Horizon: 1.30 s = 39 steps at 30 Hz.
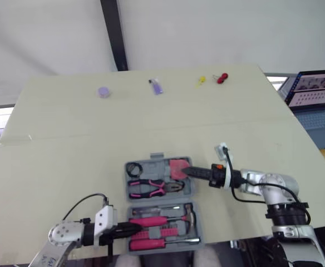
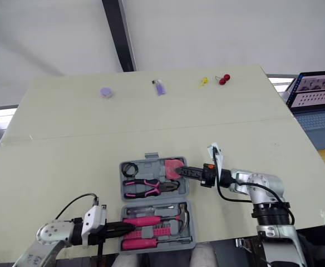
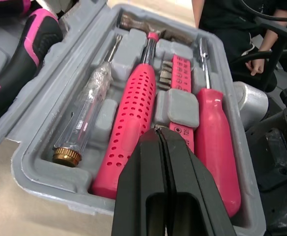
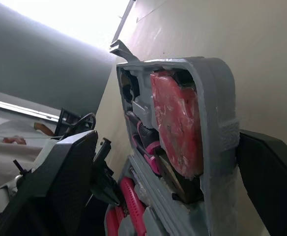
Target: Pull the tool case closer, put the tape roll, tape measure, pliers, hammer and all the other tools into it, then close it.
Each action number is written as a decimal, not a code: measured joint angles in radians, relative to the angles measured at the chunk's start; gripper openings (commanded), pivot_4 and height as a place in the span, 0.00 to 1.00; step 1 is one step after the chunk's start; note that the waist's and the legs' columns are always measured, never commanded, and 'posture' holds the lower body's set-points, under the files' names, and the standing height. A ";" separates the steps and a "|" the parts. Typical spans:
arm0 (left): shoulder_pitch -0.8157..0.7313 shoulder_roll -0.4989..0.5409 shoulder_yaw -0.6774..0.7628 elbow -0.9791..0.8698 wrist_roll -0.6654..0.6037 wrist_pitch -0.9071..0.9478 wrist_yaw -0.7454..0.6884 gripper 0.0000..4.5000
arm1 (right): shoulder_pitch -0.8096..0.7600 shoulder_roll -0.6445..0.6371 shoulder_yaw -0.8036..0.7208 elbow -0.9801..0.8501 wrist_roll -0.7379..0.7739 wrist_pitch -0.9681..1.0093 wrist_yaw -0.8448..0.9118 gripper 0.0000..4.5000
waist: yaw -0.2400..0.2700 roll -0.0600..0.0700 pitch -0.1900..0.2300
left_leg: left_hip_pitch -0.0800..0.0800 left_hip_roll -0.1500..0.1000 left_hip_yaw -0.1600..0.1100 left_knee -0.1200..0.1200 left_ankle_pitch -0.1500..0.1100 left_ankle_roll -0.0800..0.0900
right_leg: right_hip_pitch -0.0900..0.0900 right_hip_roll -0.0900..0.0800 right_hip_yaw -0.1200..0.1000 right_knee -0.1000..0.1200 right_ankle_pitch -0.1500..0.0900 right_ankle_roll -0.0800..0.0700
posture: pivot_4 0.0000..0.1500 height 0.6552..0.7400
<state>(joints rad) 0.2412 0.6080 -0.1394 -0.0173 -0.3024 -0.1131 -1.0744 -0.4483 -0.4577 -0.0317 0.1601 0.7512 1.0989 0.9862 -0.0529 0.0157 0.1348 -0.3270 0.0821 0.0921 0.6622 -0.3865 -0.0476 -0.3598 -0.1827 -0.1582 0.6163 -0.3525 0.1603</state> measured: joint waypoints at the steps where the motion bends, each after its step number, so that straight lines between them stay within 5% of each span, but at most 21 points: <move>1: 0.004 -0.005 0.003 0.000 -0.013 0.015 0.001 0.00 | -0.010 -0.015 0.020 0.000 -0.006 -0.008 0.019 0.99 | 0.000 0.000 0.000 | 0.000 0.000 0.000 0.000 0.000 0.000 | 0.000 0.000 0.000 0.000 0.000 0.000 | 1.00 1.00; 22: -0.008 -0.103 0.013 0.060 -0.057 0.016 0.015 0.00 | -0.101 -0.249 0.186 -0.232 -0.025 -0.045 0.259 0.99 | 0.031 0.001 0.000 | -0.002 0.000 -0.001 0.003 0.000 0.000 | 0.002 0.000 0.000 -0.004 0.000 0.000 | 1.00 1.00; 39: 0.050 -0.142 0.068 0.099 -0.067 -0.107 0.046 0.00 | -0.006 -0.407 0.246 -0.475 -0.025 -0.120 0.380 0.99 | 0.026 0.000 0.001 | -0.002 0.000 -0.001 0.002 0.000 0.000 | 0.002 0.000 -0.001 -0.005 0.000 0.000 | 1.00 1.00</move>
<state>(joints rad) 0.2916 0.4665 -0.0712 0.0812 -0.3691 -0.2205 -1.0282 -0.4547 -0.8646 0.2141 -0.3147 0.7264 0.9787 1.3664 -0.0271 0.0160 0.1353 -0.3286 0.0820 0.0906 0.6642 -0.3865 -0.0476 -0.3579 -0.1825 -0.1589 0.6115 -0.3524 0.1602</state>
